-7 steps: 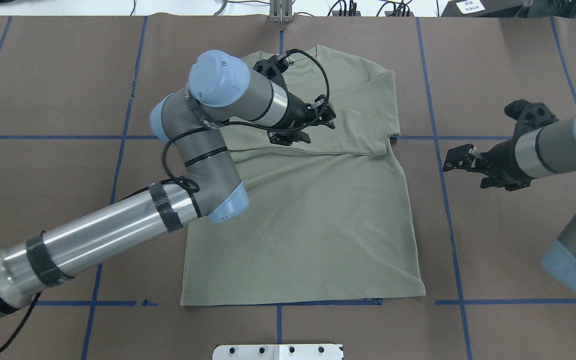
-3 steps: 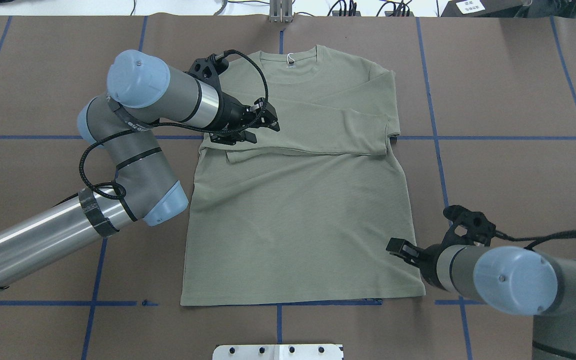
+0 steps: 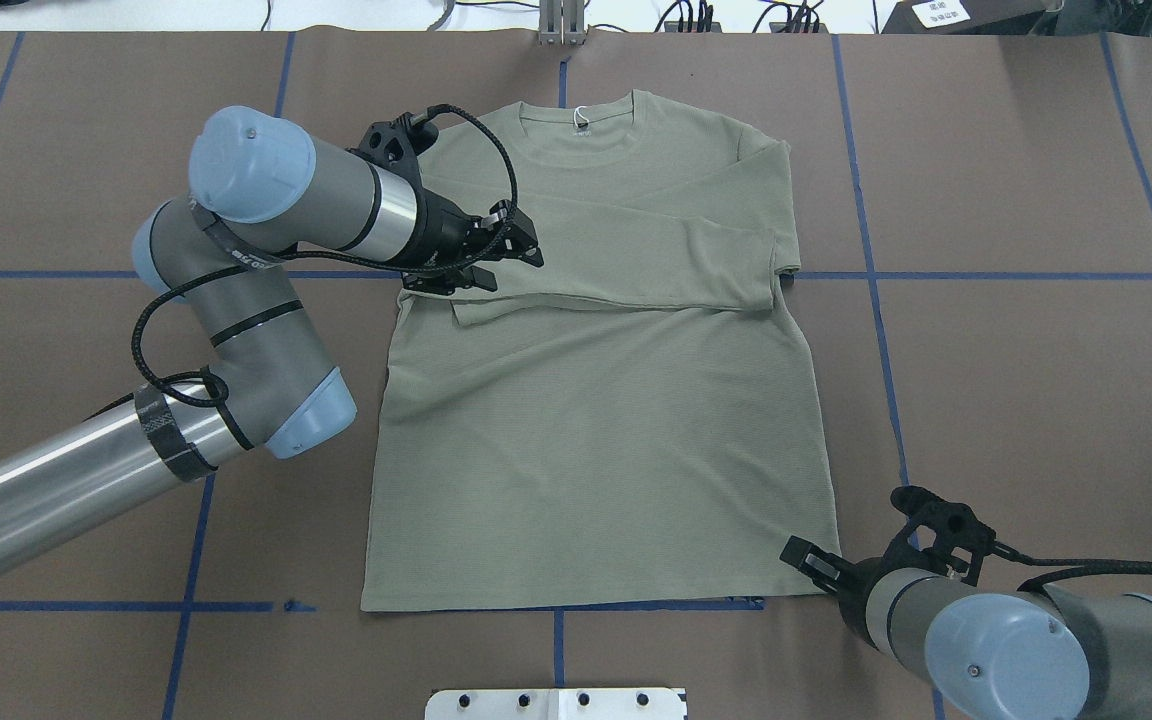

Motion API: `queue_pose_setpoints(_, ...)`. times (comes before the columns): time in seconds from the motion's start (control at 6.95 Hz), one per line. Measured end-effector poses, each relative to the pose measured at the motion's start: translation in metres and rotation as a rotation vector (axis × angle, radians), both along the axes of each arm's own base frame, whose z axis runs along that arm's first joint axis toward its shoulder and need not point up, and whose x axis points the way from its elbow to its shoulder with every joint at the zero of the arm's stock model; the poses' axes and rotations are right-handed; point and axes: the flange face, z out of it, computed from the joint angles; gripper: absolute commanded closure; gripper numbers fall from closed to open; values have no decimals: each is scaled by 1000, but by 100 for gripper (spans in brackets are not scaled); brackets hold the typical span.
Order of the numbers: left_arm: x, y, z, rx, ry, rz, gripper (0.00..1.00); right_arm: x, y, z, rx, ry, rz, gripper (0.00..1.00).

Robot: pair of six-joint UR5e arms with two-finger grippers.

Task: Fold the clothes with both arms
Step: 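Release the sleeve and move both grippers to the two hem corners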

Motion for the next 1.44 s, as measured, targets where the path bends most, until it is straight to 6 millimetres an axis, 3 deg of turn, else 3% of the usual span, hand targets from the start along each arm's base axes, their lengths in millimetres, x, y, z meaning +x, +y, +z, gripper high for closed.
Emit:
queue_pose_setpoints(0.29,-11,9,9,2,3,0,32,-2,4,10,-7,18,11,39)
queue_pose_setpoints(0.72,-14,11,13,0,1,0,32,-5,5,17,-11,31,10,48)
queue_pose_setpoints(0.86,-14,11,13,0,1,0,32,-5,5,19,-12,36,11,96)
queue_pose_setpoints(1.44,-16,13,12,2,3,-2,32,-3,3,17,-15,31,9,100)
